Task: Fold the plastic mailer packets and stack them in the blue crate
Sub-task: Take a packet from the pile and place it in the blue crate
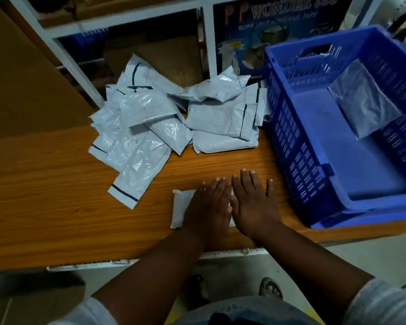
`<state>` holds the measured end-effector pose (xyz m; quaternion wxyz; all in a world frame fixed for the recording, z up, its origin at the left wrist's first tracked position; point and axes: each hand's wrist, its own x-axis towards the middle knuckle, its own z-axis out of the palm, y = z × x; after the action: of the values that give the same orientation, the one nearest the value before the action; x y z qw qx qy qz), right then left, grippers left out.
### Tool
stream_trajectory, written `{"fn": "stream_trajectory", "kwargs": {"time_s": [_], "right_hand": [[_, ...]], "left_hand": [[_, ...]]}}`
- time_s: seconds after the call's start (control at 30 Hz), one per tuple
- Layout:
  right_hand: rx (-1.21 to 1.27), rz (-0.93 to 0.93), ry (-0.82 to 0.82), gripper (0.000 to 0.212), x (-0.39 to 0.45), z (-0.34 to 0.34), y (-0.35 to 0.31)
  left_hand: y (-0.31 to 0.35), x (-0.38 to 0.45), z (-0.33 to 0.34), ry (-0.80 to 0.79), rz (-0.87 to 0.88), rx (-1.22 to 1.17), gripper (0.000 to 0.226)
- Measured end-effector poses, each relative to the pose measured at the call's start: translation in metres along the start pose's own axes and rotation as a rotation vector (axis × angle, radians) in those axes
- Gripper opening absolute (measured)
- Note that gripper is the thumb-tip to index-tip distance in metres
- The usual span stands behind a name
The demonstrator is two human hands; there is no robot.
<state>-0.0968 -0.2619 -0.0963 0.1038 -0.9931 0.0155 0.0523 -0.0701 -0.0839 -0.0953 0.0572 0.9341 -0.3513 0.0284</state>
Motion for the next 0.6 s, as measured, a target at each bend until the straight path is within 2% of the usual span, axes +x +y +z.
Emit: {"fn": "stream_trajectory", "kwargs": {"time_s": [0.23,0.3,0.37,0.43,0.5,0.6], "right_hand": [[-0.043,-0.038,-0.032,0.069,0.013,-0.013,0.005],[-0.034,-0.077,-0.041,0.069,0.019,-0.023,0.007],[-0.014,-0.229,-0.018,0.069,0.019,-0.029,0.006],[-0.029,-0.378,-0.016,0.069,0.012,-0.026,0.006],[-0.046,-0.386,-0.025,0.066,0.004,-0.015,0.007],[-0.037,-0.313,-0.013,0.069,0.002,-0.003,0.005]], "left_hand": [[-0.006,0.011,0.003,-0.043,-0.035,-0.038,0.072],[-0.005,0.016,-0.001,-0.066,-0.077,-0.122,0.074],[-0.006,0.016,-0.004,0.032,-0.160,-0.308,0.068],[-0.010,0.009,-0.007,0.132,-0.186,-0.376,0.058],[-0.014,0.000,-0.005,0.154,-0.101,-0.249,0.058],[-0.017,-0.013,-0.001,0.083,0.020,-0.012,0.064]]}}
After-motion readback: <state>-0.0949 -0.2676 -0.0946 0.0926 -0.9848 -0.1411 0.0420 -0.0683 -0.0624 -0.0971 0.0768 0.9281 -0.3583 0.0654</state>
